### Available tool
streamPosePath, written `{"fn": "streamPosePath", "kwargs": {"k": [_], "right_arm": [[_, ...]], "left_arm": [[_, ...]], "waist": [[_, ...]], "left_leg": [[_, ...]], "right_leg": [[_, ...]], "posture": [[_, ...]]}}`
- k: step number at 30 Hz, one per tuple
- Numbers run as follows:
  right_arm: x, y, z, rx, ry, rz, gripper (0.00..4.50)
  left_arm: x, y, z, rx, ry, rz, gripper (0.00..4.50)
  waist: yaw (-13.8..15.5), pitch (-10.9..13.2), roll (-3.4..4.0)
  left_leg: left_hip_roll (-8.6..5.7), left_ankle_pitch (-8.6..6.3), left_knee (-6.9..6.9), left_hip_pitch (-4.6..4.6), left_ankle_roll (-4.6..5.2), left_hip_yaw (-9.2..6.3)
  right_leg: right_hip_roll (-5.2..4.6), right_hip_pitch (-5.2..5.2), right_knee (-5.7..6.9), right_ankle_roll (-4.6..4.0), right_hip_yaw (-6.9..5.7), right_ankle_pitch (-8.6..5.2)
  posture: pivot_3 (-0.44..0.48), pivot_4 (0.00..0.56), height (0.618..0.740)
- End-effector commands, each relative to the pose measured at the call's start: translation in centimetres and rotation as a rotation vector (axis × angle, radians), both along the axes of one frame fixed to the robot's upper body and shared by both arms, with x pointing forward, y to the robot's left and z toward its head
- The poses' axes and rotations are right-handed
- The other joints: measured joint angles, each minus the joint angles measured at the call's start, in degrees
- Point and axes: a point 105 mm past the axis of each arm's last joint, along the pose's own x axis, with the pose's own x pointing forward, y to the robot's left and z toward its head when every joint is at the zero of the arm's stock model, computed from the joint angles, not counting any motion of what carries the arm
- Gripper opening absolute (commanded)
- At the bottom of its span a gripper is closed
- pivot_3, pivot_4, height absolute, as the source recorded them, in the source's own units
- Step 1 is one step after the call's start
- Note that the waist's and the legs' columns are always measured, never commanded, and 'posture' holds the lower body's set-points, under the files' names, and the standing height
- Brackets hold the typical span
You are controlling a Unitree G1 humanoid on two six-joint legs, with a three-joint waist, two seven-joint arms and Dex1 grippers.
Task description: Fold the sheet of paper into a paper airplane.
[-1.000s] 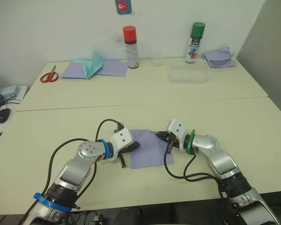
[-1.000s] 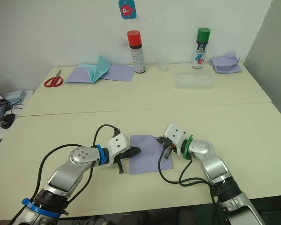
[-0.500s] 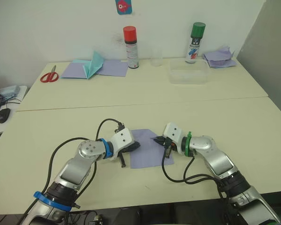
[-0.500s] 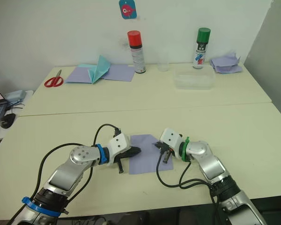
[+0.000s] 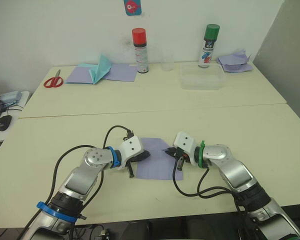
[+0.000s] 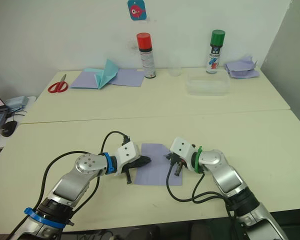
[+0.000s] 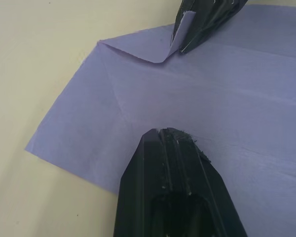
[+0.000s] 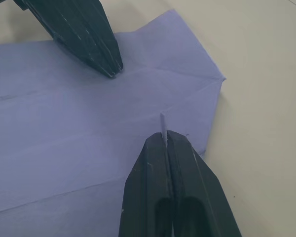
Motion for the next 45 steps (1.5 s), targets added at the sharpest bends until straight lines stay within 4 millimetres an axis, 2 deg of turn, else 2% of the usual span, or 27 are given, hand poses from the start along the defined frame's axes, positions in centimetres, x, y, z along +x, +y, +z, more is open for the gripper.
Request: {"fn": "streamPosePath", "kwargs": {"k": [1, 15, 19, 22, 25, 29, 37, 44, 45], "right_arm": [[0.6, -0.2, 0.1, -0.001, -0.012, -0.021, 0.03], [0.8, -0.3, -0.1, -0.010, -0.013, -0.001, 0.03], [0.9, -0.3, -0.2, -0.013, -0.014, -0.003, 0.03], [0.7, -0.4, -0.4, -0.017, -0.011, -0.002, 0.03], [0.7, -0.4, -0.5, -0.019, -0.010, -0.003, 0.03], [0.6, -0.3, -0.7, -0.023, -0.009, -0.002, 0.03], [0.3, -0.2, -0.8, -0.023, -0.007, -0.002, 0.03], [0.2, 0.1, -0.4, 0.010, -0.005, 0.001, 0.03], [0.1, 0.1, -0.3, 0.015, -0.004, 0.002, 0.20]], "left_arm": [[-0.2, 0.8, -1.8, 0.062, 0.047, 0.026, 0.00], [-0.2, 0.8, -1.7, 0.055, 0.041, 0.024, 0.00], [0.6, -0.5, 1.7, -0.157, 0.045, 0.044, 0.00], [2.0, -2.2, 5.4, -0.342, 0.038, 0.058, 0.00], [2.8, -3.4, 6.8, -0.386, 0.035, 0.047, 0.00], [3.9, -4.4, 5.5, -0.310, 0.024, 0.045, 0.00], [4.4, -5.8, 3.1, -0.212, 0.035, 0.005, 0.00], [4.4, -5.3, 0.8, -0.095, 0.040, -0.018, 0.00], [4.5, -5.2, 0.6, -0.082, 0.036, -0.017, 0.00]], "waist": [[0.0, 0.0, 0.00], [0.0, 0.0, 0.00], [0.0, 0.0, -0.02], [0.0, 0.1, -0.15], [-0.2, 0.1, -0.20], [-0.3, 0.1, -0.20], [-0.2, 0.1, -0.21], [-0.2, 0.1, -0.21], [-0.2, 0.1, -0.21]], "left_leg": [[0.00, 0.00, 0.00, 0.01, 0.00, 0.00], [0.03, 0.00, 0.00, 0.04, 0.01, -0.01], [0.03, 0.00, 0.01, 0.03, 0.01, -0.02], [0.01, 0.00, 0.04, -0.05, 0.00, -0.06], [0.03, 0.03, 0.05, -0.07, -0.05, -0.07], [0.02, 0.04, 0.02, -0.06, -0.08, 0.00], [-0.01, 0.04, 0.03, -0.06, -0.09, -0.04], [-0.01, 0.04, 0.02, -0.06, -0.09, -0.03], [-0.01, 0.04, 0.02, -0.06, -0.09, -0.03]], "right_leg": [[0.00, 0.00, 0.00, 0.00, 0.00, 0.00], [0.02, 0.00, 0.01, 0.01, 0.00, 0.00], [0.02, 0.00, 0.02, 0.01, -0.02, 0.00], [0.02, -0.02, 0.02, 0.01, -0.06, 0.00], [0.02, -0.02, 0.02, 0.00, -0.08, 0.00], [0.01, -0.05, 0.00, 0.00, -0.01, 0.00], [0.01, -0.07, 0.00, -0.01, -0.03, 0.01], [0.01, -0.09, 0.00, -0.01, -0.02, 0.01], [0.01, -0.08, 0.00, -0.01, -0.01, 0.01]], "posture": [[0.000, 0.150, 0.740], [0.000, 0.150, 0.740], [0.000, 0.150, 0.740], [0.000, 0.150, 0.740], [0.000, 0.150, 0.740], [0.000, 0.150, 0.740], [0.000, 0.150, 0.740], [0.000, 0.150, 0.740], [0.000, 0.150, 0.740]]}}
